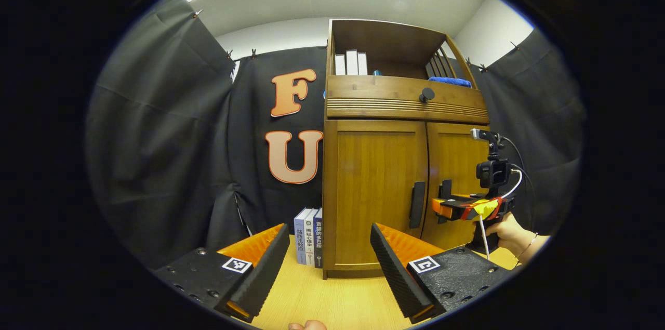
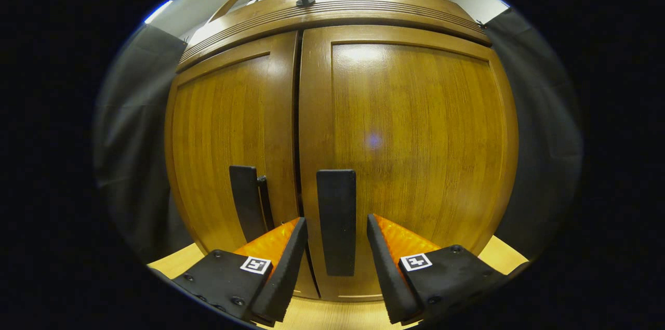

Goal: Open the right door of the double-door shoe cabinet with the right hand, and open the left door with the left hand.

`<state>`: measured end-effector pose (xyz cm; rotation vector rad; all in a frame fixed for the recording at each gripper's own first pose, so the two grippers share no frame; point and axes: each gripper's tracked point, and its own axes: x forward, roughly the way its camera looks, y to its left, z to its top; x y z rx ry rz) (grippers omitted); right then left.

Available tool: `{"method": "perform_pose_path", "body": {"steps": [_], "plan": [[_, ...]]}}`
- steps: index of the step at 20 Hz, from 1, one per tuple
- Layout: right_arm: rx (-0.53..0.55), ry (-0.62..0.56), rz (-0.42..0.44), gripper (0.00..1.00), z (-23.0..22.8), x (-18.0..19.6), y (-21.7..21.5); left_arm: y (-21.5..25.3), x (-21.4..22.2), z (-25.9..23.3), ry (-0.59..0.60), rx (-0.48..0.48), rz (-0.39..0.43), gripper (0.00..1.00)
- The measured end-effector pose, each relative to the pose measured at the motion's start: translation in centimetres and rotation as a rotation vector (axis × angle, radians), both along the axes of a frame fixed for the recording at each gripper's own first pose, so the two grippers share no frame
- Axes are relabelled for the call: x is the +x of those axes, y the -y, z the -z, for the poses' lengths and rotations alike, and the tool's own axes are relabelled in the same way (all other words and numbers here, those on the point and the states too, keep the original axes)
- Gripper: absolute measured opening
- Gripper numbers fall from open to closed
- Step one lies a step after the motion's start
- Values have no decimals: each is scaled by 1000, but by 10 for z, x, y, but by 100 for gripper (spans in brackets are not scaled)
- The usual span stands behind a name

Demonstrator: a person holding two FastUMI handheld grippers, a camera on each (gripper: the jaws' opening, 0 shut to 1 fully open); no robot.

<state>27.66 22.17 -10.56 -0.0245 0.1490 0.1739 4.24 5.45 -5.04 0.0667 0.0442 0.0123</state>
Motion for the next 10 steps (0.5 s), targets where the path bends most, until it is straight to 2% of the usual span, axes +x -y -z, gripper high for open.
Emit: {"method": "perform_pose_path", "body": {"steps": [1, 3, 4, 5, 6, 7, 8, 10], "plan": [[3, -1, 10, 67, 2, 2, 1, -1, 0, 2, -6, 0, -1, 92], [21, -22, 12, 57, 8, 5, 0, -3, -1, 3, -12, 1, -4, 94], [30, -29, 11, 66, 11, 5, -1, -4, -1, 3, -8, -1, -4, 92], [34, -29, 16, 62, 12, 8, 0, -5, -2, 1, -2, -3, -5, 95], [29, -32, 27, 66, 13, 7, 4, -5, -3, -1, 6, -6, -6, 92], [37, -23, 32, 64, 12, 11, 5, -6, -5, -3, 16, -10, -6, 95], [47, -23, 32, 45, 12, 12, 5, -7, -6, -5, 24, -12, -9, 95], [70, -30, 21, 44, 12, 8, 3, -8, -7, -7, 33, -20, -8, 95]]}}
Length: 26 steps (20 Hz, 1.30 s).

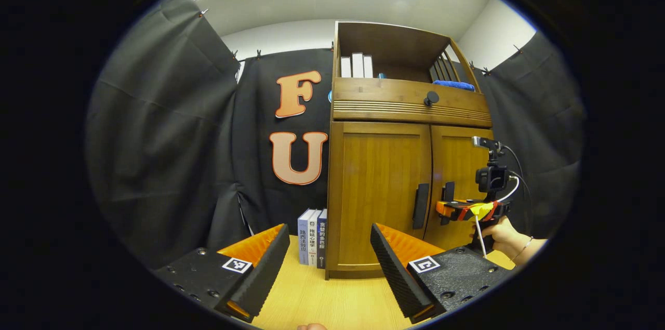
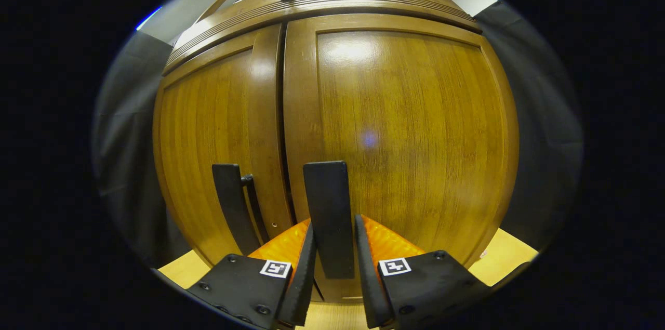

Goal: Open the right door of the double-door shoe cabinet with the right hand, and open the left door with the left hand.

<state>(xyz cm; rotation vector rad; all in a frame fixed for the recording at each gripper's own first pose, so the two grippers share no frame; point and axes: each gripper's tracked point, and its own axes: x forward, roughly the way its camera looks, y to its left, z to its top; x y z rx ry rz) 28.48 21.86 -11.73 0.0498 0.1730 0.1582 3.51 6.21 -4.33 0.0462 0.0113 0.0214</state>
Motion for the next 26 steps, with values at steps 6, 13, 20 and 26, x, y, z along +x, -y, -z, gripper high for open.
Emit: {"method": "perform_pose_path", "body": {"steps": [6, 13, 20, 26], "plan": [[-25, 8, -1, 30, 2, 0, 1, 2, -8, 0, 1, -6, 12, 94], [-23, -12, -25, 35, -2, -34, 10, 10, -16, -2, -6, -18, 30, 94], [-38, 8, -68, 34, -8, -82, 35, 5, -29, -10, 12, -11, 22, 94], [-31, -8, -75, 37, -10, -109, 54, 20, -40, -13, 9, -33, 57, 92]]}}
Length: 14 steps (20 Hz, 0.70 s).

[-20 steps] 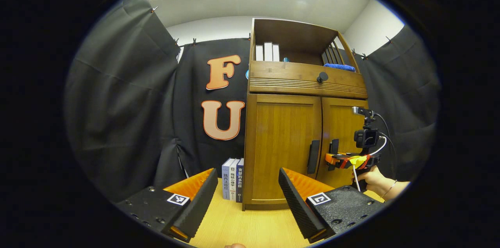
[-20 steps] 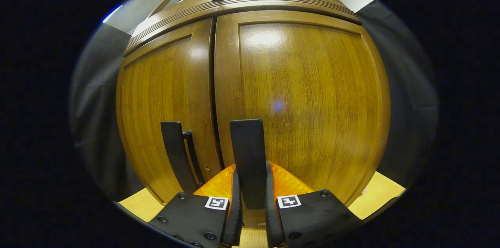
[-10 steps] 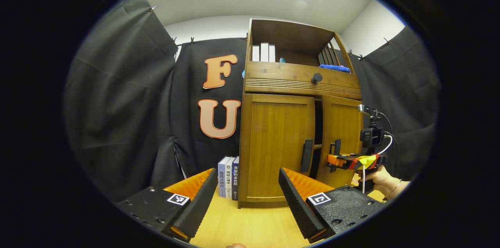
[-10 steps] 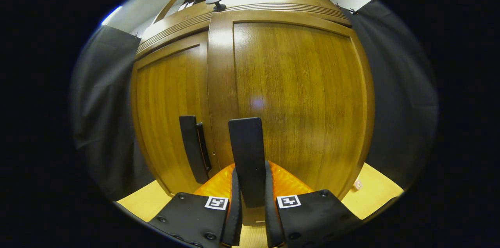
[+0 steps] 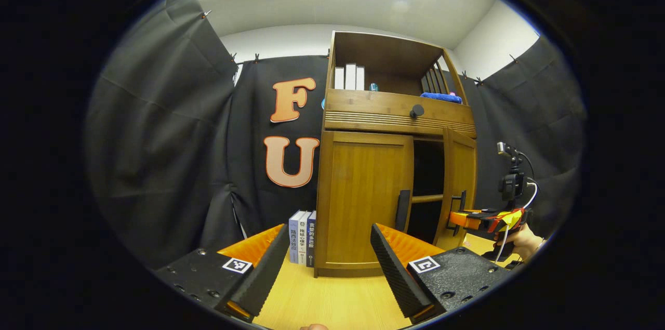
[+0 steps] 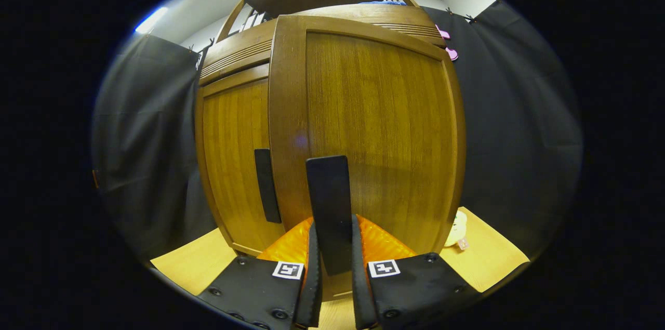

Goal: Open the right door of the double-door shoe cabinet with the right hand, and open the left door with the left hand.

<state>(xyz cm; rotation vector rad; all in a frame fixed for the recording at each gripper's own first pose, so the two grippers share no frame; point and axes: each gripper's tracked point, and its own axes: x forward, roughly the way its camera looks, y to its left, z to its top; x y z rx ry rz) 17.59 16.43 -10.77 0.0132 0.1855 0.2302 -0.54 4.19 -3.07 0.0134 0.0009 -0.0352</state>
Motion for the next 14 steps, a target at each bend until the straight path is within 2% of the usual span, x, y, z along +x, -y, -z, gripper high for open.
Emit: {"method": "perform_pose_path", "body": {"steps": [1, 3, 4, 5, 6, 7, 8, 9, 10, 11, 14], "plan": [[-1, 2, -2, 32, -2, -7, 5, 2, -2, 0, -1, -2, 3, 92], [-4, 7, -2, 32, -6, -21, 18, 4, -3, -2, 2, -6, 5, 95], [-6, 12, -1, 37, -5, -26, 24, 5, -4, -1, 2, -6, 6, 94], [-9, 15, 0, 37, -5, -30, 29, 7, -4, 0, -1, -6, 6, 94], [-11, 17, 1, 32, -7, -35, 34, 10, -4, 1, -5, -2, 8, 94], [-12, 18, 2, 32, -8, -39, 40, 13, -5, 2, -9, 5, 10, 97], [-13, 17, 6, 32, -8, -43, 45, 16, -5, 3, -12, 12, 13, 92], [-13, 17, 10, 31, -10, -48, 52, 21, -6, 4, -14, 18, 18, 92], [-13, 18, 15, 36, -11, -51, 56, 25, -5, 5, -16, 21, 24, 92], [-13, 21, 23, 31, -12, -57, 62, 29, -6, 7, -19, 23, 30, 92], [-10, 6, 42, 31, -5, -67, 76, 43, -3, 11, -43, -2, 58, 92]]}}
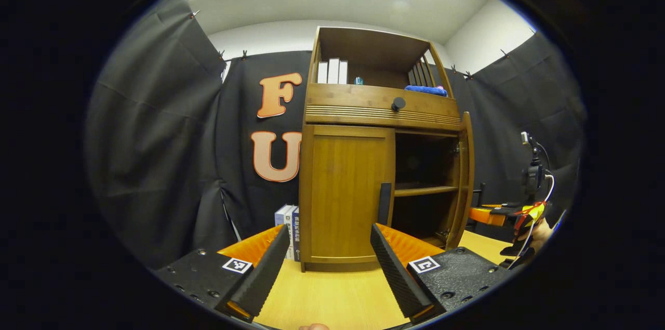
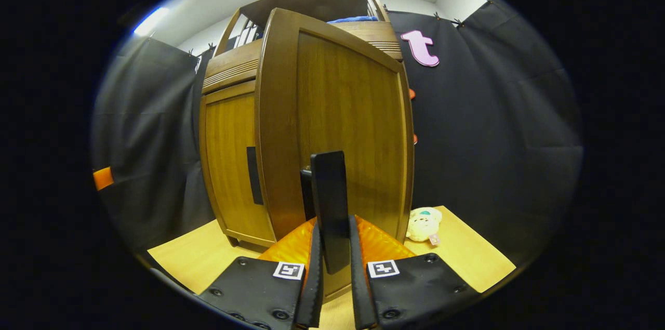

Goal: Open the right door of the double-door shoe cabinet with the right hand, and open the left door with the left hand.

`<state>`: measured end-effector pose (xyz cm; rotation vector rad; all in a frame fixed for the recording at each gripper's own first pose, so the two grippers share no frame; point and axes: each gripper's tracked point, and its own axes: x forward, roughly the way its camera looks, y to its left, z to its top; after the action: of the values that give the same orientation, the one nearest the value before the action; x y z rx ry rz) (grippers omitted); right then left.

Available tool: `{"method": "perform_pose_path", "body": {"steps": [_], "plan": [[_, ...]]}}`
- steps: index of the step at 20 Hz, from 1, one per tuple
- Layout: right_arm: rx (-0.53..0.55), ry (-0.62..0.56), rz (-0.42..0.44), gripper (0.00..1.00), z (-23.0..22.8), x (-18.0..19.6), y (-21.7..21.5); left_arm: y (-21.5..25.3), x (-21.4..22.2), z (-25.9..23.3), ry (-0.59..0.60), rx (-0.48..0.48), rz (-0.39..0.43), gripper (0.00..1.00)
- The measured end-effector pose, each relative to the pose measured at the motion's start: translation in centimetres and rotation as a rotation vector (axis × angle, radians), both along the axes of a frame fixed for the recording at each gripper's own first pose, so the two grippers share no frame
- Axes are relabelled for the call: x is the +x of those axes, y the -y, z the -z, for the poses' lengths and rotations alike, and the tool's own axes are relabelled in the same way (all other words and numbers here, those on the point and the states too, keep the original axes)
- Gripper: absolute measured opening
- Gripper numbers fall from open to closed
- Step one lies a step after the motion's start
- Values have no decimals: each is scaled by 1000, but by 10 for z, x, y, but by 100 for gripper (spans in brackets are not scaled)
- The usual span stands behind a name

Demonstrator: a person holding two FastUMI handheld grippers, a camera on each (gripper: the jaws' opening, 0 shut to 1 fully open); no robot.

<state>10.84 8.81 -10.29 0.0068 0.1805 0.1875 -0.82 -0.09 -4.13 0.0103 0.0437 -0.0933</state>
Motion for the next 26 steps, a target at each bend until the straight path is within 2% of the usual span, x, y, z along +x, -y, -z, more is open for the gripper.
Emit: {"method": "perform_pose_path", "body": {"steps": [2, 3, 4, 7, 8, 9, 10, 12, 14, 16, 17, 18, 19, 22, 23, 24, 25, 26], "plan": [[4, -6, 16, 31, 0, -7, 11, 6, 2, 0, -8, -8, 8, 92], [2, -7, 26, 26, -2, -10, 15, 7, 3, -1, -6, -2, 6, 94], [-5, -5, 35, 36, -2, -13, 20, 9, 5, -1, -3, 2, 6, 94], [-6, -10, 80, 18, -5, -21, 38, 22, 8, -1, -5, -1, 21, 93], [-6, -20, 81, 18, -4, -21, 43, 26, 10, -1, -4, 2, 26, 92], [-2, -17, 84, 24, -6, -22, 46, 29, 10, -2, -3, 2, 30, 94], [-3, -16, 92, 18, -6, -22, 50, 32, 12, -1, -2, -1, 35, 94], [-8, -13, 110, 18, -8, -24, 60, 39, 13, 0, -5, -8, 42, 92], [-11, -16, 140, 17, -8, -28, 72, 44, 15, 2, -12, -10, 49, 94], [-22, -11, 183, 2, -9, -34, 92, 48, 17, 2, -17, -11, 51, 94], [-22, -3, 190, 2, -10, -29, 95, 48, 18, 2, -16, -10, 52, 92], [-23, 0, 198, 9, -11, -28, 101, 50, 19, 2, -15, -10, 52, 95], [-28, 3, 207, 2, -12, -28, 112, 52, 20, 2, -14, -9, 53, 92], [-16, -2, 198, 1, -14, -31, 121, 61, 24, 1, -11, -5, 61, 92], [-22, -3, 188, 5, -13, -33, 121, 65, 26, 1, -11, -2, 66, 94], [-36, -1, 182, 8, -12, -35, 123, 68, 26, 1, -10, 3, 68, 92], [-44, 1, 179, 1, -13, -34, 124, 70, 28, 1, -10, 9, 65, 92], [-44, 2, 173, 5, -14, -33, 125, 71, 31, 2, -9, 15, 62, 92]]}}
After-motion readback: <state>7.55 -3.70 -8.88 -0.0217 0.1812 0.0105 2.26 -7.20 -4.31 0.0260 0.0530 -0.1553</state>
